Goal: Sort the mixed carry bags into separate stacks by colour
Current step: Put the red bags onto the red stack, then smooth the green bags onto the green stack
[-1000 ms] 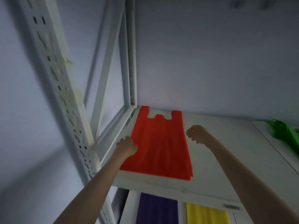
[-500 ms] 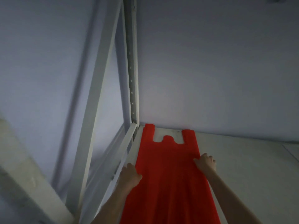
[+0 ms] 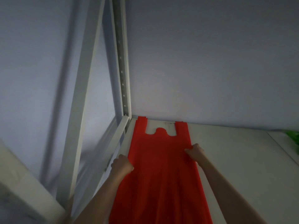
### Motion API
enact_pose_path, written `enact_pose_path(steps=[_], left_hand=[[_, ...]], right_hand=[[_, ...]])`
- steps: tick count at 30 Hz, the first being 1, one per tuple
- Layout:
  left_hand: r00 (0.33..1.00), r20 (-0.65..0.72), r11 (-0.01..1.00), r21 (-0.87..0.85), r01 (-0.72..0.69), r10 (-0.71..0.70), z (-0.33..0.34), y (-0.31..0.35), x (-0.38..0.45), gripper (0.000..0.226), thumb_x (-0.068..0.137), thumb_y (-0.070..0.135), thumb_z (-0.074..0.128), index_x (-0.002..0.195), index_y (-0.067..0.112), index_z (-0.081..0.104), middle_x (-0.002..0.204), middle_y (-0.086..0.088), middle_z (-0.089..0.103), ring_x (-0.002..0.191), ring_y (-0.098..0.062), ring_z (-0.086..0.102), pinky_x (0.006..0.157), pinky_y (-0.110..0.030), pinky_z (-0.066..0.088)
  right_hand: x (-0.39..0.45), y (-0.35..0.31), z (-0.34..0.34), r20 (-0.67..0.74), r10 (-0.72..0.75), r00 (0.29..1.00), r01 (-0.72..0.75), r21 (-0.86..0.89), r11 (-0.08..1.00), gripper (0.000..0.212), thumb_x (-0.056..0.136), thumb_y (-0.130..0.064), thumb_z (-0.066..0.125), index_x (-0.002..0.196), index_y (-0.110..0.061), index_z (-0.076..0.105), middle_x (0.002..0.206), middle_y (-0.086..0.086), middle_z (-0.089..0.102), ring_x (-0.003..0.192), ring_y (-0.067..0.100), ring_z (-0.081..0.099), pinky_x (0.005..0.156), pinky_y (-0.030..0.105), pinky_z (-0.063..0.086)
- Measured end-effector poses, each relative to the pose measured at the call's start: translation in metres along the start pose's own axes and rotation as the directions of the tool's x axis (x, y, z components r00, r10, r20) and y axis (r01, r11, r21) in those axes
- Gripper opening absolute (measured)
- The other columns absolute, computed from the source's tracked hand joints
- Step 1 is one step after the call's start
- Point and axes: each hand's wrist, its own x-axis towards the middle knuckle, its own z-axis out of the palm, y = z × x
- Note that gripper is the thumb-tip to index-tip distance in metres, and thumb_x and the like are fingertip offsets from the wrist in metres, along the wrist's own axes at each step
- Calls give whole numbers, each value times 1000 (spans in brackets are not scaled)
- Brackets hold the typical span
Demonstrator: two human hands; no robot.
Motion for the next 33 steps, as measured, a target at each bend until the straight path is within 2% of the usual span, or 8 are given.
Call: enact_pose_path(steps=[8, 11, 13, 15, 17, 22, 26, 33], left_hand=[[989, -121, 991, 113, -74, 87, 11, 14, -28, 56, 96, 21, 47, 142, 1, 22, 146, -22, 27, 136, -36, 28, 108, -39, 35], [977, -188, 990, 124, -74, 97, 15, 28, -39, 54, 94, 18, 49, 140, 1, 26, 144, -22, 28, 135, -36, 29, 108, -39, 35], [977, -167, 985, 136, -110, 132, 23, 44, -47, 53, 94, 21, 50, 139, 1, 29, 144, -23, 30, 135, -36, 30, 109, -40, 34], [972, -120, 970, 161, -181, 201, 35, 66, -54, 50, 94, 24, 50, 137, 3, 36, 142, -22, 35, 134, -36, 33, 109, -40, 32], [963, -81, 958, 157, -241, 255, 50, 94, -65, 46, 94, 25, 49, 135, 5, 41, 140, -21, 40, 133, -35, 36, 109, -38, 32], [929, -45, 912, 209, -352, 368, 110, 178, -107, 41, 96, 20, 44, 133, 2, 43, 139, -22, 46, 132, -35, 40, 107, -33, 33], [907, 16, 889, 190, -416, 421, 156, 239, -147, 40, 97, 20, 42, 133, 2, 42, 138, -21, 43, 131, -36, 40, 105, -35, 36], [834, 92, 820, 150, -552, 544, 219, 341, -191, 39, 96, 20, 43, 132, 3, 43, 137, -21, 43, 129, -35, 42, 105, -33, 37]], right_hand=[[-16, 15, -8, 26, -151, 988, 153, -62, 986, 57, 85, -11, 58, 138, -4, 36, 131, 28, 49, 121, 38, 49, 99, 38, 41], [-19, 26, -19, 62, -211, 976, 215, -77, 974, 49, 87, -9, 56, 133, -4, 43, 124, 26, 55, 111, 32, 56, 90, 34, 44], [-21, 37, -33, 76, -246, 966, 252, -80, 965, 40, 88, -9, 56, 127, -2, 50, 111, 19, 58, 92, 22, 55, 74, 29, 45], [-21, 51, -53, 85, -295, 952, 303, -105, 947, 33, 89, -8, 55, 121, 0, 56, 101, 17, 58, 85, 17, 53, 70, 27, 44], [-19, 67, -76, 103, -341, 934, 354, -158, 922, 30, 88, -7, 53, 118, -2, 60, 111, 20, 64, 96, 25, 60, 80, 26, 43], [-13, 120, -144, 116, -415, 903, 430, -281, 858, 34, 89, -12, 52, 123, -12, 57, 126, 16, 53, 117, 29, 53, 100, 32, 42], [-4, 166, -204, 87, -418, 904, 420, -358, 834, 36, 91, -13, 48, 127, -16, 53, 132, 12, 47, 122, 28, 47, 100, 34, 40], [26, 276, -304, -69, -312, 948, 275, -323, 906, 38, 89, -10, 51, 126, -12, 55, 130, 15, 50, 125, 30, 45, 104, 33, 37]])
